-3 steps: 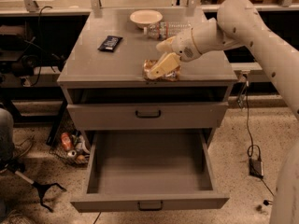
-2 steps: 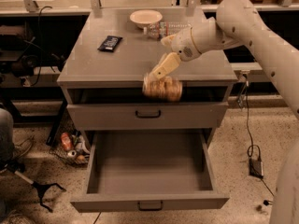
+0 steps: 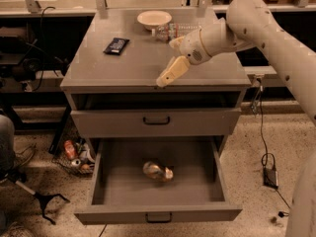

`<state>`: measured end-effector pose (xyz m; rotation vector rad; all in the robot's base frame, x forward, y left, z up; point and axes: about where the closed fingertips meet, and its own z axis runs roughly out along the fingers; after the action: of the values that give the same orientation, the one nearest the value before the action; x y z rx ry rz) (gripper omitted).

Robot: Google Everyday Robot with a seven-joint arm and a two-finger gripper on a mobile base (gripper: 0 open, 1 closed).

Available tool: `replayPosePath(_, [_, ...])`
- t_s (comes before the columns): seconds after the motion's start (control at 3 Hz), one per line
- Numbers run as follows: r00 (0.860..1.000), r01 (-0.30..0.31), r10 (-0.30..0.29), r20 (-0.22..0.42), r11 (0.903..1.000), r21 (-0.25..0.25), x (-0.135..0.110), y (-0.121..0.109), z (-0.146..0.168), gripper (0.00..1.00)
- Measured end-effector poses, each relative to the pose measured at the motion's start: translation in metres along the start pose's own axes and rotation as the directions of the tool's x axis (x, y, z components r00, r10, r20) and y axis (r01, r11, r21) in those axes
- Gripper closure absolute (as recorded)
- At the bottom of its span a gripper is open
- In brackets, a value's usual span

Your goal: Place orange can into middle drawer

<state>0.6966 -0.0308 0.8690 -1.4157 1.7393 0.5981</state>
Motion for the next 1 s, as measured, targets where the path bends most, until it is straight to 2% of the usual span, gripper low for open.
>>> replayPosePath(0.33, [0.999, -0.032, 0.033, -0.009, 0.9981, 0.053, 0.011, -0.007, -0.018, 0.00])
replayPosePath(0.67, [0.993, -0.098, 0.107, -0.051, 0.9827, 0.157, 0.045, -0.027, -0.060, 0.00])
replayPosePath(1.0, [0.963, -0.208, 0.250, -0.098, 0.9250, 0.318, 0.112, -0.067, -0.130, 0.00])
